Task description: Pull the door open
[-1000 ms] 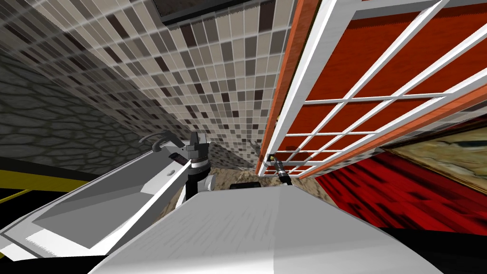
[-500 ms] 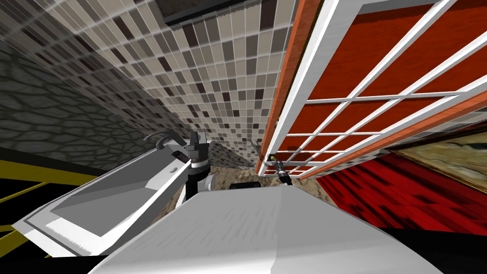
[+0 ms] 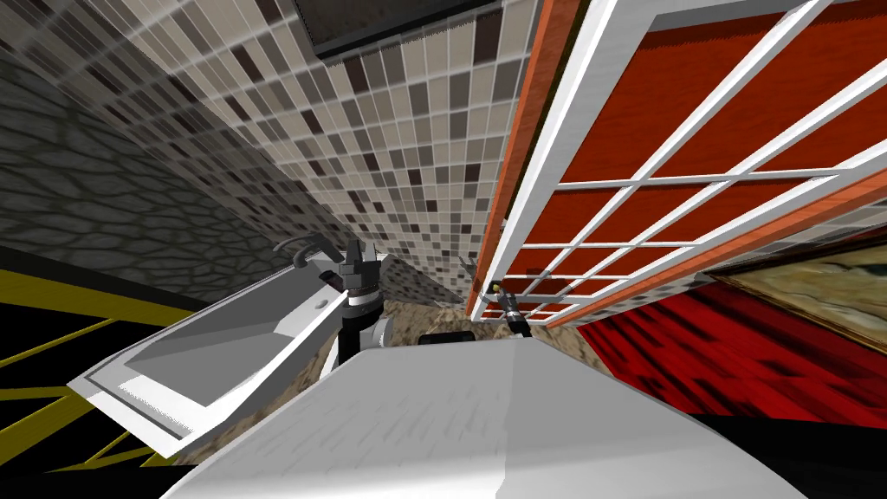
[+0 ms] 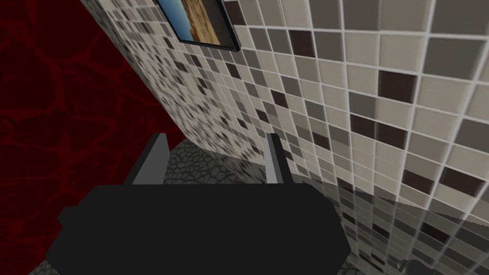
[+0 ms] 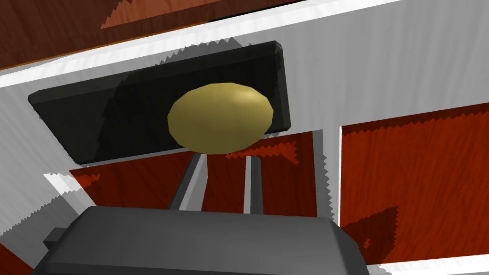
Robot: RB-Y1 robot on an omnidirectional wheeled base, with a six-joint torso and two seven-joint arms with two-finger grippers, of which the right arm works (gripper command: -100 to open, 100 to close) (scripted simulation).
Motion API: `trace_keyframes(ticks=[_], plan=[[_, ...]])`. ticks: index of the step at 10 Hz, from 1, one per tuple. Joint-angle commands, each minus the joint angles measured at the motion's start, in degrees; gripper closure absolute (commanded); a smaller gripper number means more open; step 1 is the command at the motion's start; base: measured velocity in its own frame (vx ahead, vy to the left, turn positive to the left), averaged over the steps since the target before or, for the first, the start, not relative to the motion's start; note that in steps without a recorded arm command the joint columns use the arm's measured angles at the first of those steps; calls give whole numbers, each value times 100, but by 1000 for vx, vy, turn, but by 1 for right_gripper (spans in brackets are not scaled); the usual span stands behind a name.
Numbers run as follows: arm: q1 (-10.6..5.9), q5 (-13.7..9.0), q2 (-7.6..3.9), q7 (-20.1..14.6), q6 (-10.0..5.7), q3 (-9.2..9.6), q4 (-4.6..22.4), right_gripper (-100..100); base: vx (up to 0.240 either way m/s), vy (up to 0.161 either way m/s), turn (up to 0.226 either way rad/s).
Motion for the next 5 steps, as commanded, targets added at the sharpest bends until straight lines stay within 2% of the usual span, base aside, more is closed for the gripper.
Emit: trace_keyframes(ticks=[1, 5], plan=[[-5, -65, 35, -197, 47, 67, -28, -100, -42, -7, 23], [-34, -288, 56, -807, 120, 201, -82, -100, -56, 20, 22]])
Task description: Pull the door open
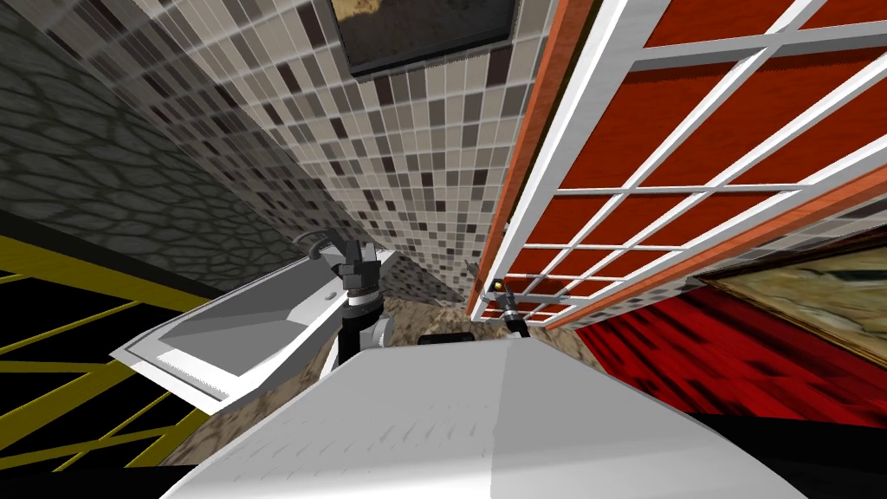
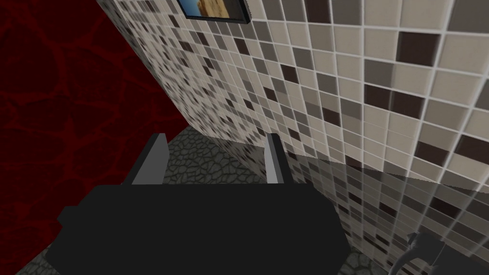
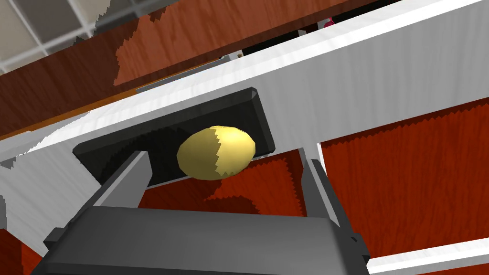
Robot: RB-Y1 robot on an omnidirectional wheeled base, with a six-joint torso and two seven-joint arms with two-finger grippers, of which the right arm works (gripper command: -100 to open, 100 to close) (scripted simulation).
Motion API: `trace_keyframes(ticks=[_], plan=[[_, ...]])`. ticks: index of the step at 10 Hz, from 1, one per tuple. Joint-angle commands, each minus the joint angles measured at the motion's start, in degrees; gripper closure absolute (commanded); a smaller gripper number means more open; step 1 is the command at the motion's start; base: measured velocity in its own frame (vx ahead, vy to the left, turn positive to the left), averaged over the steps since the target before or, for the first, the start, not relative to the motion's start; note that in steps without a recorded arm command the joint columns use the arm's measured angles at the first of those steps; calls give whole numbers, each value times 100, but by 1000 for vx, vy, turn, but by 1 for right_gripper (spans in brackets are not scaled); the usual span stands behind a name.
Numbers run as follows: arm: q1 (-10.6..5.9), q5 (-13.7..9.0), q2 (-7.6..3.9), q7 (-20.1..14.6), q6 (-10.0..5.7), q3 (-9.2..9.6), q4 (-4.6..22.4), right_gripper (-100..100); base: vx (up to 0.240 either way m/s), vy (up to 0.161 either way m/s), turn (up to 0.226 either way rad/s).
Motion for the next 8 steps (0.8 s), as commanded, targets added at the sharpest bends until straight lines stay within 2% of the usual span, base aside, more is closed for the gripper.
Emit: trace_keyframes(ticks=[1, 2, 7, 8], plan=[[3, -110, 7, -286, 52, 65, -59, -100, -57, -10, 18], [3, -110, 7, -351, 52, 65, -59, -100, -42, -10, 5], [-37, -420, 37, -1161, 153, 252, -134, -100, -49, -3, 14], [-37, -420, 37, -1266, 153, 252, -134, -100, -43, -3, 7]])
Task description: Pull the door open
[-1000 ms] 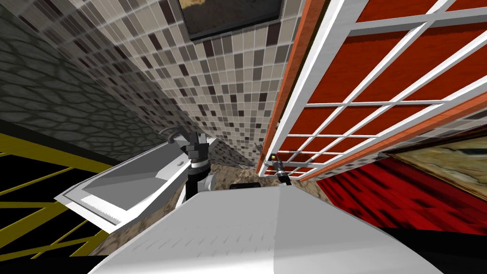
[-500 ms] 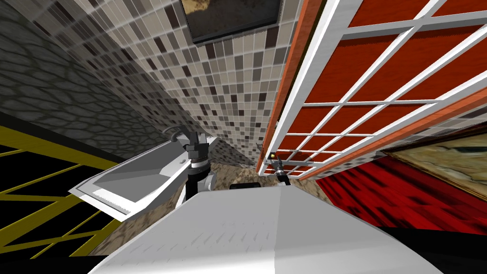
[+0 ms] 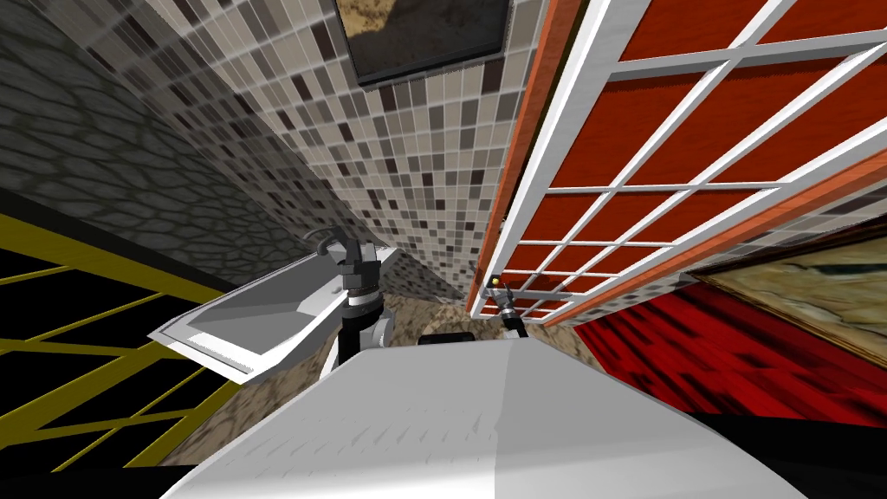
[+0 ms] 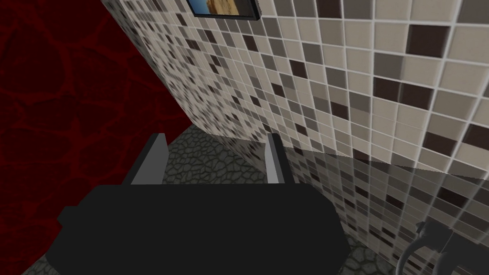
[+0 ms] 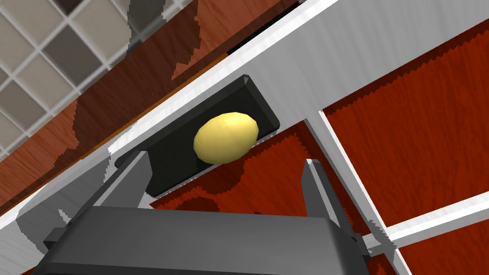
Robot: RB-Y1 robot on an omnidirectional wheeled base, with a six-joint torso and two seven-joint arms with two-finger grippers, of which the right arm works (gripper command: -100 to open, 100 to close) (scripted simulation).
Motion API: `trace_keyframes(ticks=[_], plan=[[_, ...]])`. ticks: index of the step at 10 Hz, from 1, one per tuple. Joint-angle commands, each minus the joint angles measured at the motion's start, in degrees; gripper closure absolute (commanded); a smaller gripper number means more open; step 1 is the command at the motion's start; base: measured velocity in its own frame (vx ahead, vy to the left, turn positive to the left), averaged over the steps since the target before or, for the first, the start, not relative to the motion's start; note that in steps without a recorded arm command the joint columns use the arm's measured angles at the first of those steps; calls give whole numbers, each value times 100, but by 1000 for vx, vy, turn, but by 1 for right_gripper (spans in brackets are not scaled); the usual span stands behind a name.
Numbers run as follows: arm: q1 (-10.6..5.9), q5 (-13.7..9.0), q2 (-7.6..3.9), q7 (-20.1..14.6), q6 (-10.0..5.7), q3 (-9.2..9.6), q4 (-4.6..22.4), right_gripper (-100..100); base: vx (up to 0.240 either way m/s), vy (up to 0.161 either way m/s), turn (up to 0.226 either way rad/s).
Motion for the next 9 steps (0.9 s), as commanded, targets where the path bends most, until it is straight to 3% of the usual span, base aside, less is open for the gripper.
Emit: trace_keyframes(ticks=[1, 9], plan=[[-9, -100, 9, -286, 37, 60, -33, -100, -42, -13, 12], [-65, -539, 52, -1417, 180, 326, -137, -100, -44, -10, 12]])
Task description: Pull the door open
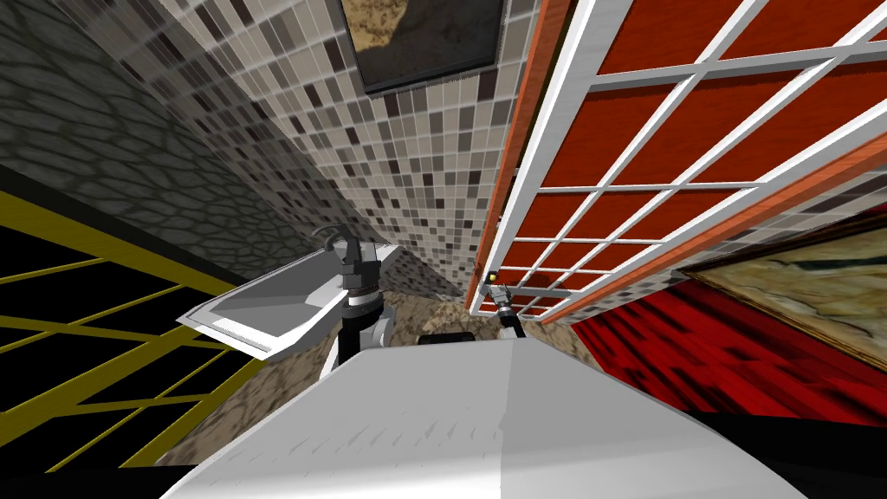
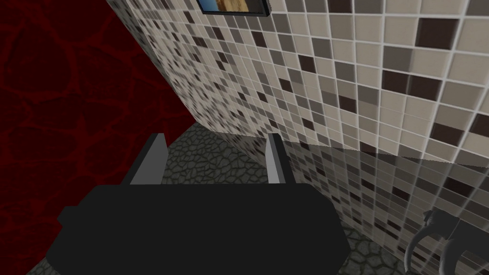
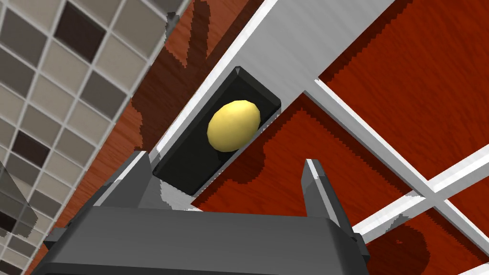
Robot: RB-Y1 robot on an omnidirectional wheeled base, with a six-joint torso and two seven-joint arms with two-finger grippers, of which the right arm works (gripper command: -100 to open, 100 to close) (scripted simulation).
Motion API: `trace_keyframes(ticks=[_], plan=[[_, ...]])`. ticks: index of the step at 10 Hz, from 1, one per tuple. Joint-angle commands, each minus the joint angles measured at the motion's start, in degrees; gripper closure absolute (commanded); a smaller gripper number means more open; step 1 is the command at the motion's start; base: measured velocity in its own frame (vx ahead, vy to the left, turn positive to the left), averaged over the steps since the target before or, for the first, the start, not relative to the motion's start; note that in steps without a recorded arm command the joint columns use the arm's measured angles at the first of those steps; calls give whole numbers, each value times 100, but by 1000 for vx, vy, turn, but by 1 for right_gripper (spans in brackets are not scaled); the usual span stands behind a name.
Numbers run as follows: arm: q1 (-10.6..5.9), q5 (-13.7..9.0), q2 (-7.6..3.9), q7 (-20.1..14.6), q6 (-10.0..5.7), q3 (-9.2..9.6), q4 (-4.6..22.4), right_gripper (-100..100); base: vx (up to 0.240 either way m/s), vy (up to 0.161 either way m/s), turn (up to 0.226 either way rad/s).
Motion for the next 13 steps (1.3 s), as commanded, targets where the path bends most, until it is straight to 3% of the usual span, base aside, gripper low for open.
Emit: trace_keyframes(ticks=[1, 13], plan=[[-4, -53, 2, -231, 12, 34, -5, -100, -47, -18, 8], [-85, -688, 65, -1995, 218, 423, -154, -100, -46, -14, 10]])
